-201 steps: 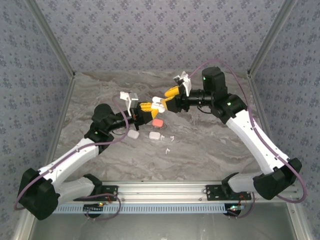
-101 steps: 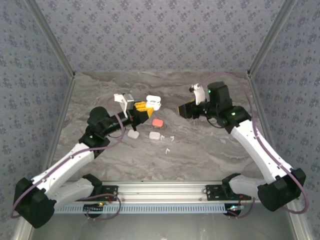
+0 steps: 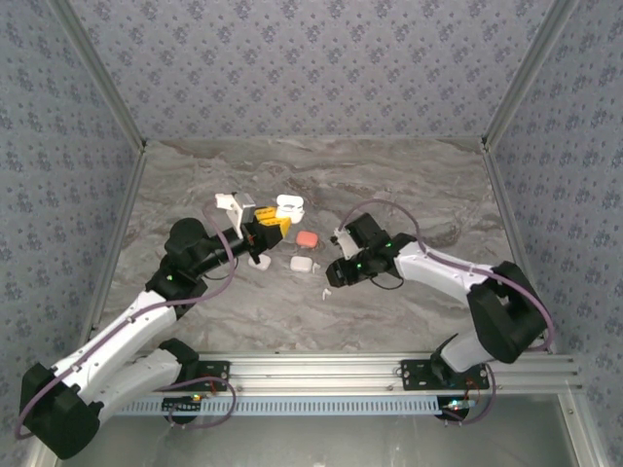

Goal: Insert the wireless bluetooth earbuds into the charging case

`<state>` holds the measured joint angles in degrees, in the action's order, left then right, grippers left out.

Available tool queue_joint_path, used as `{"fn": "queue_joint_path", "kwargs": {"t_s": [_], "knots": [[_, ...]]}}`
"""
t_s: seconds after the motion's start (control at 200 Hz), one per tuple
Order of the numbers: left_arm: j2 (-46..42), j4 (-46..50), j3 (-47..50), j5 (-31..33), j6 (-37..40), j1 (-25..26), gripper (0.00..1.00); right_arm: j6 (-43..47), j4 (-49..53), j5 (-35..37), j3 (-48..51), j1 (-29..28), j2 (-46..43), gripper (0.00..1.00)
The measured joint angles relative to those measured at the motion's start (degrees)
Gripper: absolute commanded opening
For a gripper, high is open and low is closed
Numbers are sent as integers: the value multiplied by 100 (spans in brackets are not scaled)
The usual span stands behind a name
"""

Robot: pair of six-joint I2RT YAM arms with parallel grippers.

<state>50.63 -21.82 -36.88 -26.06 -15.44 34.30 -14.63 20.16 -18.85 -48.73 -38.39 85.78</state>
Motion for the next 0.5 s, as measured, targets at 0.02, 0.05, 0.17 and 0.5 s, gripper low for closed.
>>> {"fn": "queue_joint_path", "kwargs": {"t_s": [0.02,0.05,0.17,0.5], "knots": [[0,4,0,0,0,0,4,4,-42,2,0,-20,68,41],[0,11,0,2,0,0,4,4,-96,-2,-2,-52,170,41],[2,26,0,0,0,0,4,55,-177,-22,-74,-162,553,39],[57,22,0,22,-4,0,4,177,-330,-225,-269,-264,1034,36]]}}
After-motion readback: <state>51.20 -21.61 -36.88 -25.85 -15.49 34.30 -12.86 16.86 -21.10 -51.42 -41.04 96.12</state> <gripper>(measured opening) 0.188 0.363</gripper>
